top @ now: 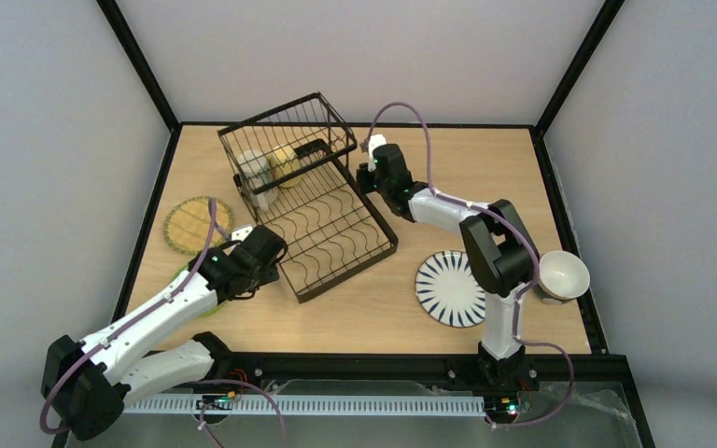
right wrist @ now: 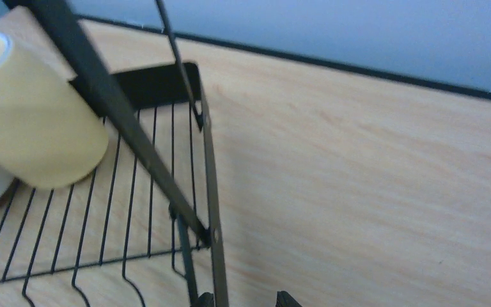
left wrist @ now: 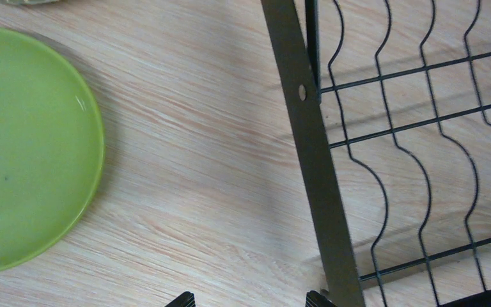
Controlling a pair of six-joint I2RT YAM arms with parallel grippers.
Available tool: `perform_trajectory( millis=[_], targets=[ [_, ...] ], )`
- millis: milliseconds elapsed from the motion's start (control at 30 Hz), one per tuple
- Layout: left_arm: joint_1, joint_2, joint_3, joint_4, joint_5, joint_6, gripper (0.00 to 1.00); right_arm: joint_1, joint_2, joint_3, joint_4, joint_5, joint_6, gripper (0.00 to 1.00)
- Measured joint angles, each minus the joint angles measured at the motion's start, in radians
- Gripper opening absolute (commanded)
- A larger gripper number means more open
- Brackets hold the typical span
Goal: Load the mixed dishes into the dish rack
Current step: Move the dish rack to the center of the board.
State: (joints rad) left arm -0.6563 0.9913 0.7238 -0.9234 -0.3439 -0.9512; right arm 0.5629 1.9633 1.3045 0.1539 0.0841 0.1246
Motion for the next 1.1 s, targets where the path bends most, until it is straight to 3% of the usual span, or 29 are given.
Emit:
perform_trajectory(
  millis=[367,767,1100],
  targets=[
    [0.0,0.008,0.084,-0.018,0.0,-0.026,0.99,-0.027,-0.135,0.059,0.01,-0.006,0.01,0.6],
    [0.0,-0.027,0.085,-0.024,-0.005,-0.093,0.99,-0.027,-0.191,0.186,-0.11,-0.039,-0.034,0.61],
    [0.0,0.095,0.055,0.083,-0.004,-0.111,0.99,-0.027,-0.2,0.327,-0.22,-0.105,-0.091,0.61]
  ],
)
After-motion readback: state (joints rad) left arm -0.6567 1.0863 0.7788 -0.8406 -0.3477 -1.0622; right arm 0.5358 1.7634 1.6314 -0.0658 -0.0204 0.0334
